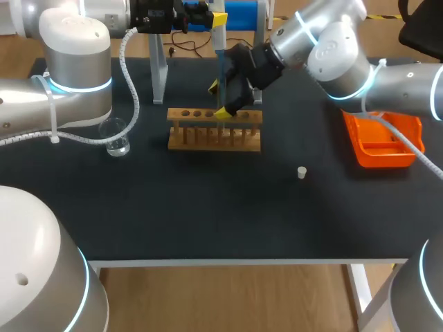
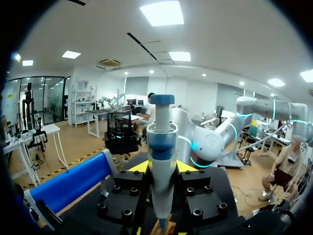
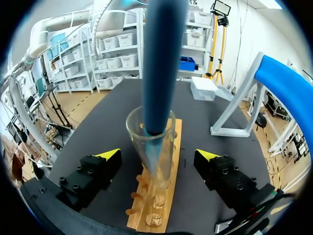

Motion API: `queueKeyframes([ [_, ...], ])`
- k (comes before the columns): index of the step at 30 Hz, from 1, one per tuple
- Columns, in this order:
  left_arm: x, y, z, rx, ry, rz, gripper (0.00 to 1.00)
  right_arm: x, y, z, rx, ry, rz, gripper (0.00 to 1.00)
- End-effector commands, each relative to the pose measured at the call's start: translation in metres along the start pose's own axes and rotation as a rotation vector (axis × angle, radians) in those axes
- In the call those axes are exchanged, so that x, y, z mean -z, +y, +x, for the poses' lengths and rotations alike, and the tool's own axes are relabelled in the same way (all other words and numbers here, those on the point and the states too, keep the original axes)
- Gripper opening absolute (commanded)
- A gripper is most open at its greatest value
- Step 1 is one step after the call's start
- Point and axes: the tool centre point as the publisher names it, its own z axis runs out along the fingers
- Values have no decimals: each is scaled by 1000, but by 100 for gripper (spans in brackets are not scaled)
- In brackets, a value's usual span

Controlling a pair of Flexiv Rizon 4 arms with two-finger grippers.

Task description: Invert the test tube, pick up the pipette, mount the tip to pipette, aspirate from beaker and dispense into the tube, eject the tip, return the pipette, and cap with the stopper.

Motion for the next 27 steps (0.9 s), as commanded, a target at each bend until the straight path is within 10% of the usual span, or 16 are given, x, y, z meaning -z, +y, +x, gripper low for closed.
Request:
queueKeyframes([
  [1, 0, 0, 1, 1, -4, 0, 0, 3, 0, 0, 4, 2, 8, 100],
  [27, 0, -5, 5, -5, -12, -16, 0, 5, 1, 0, 4, -2, 9, 100],
])
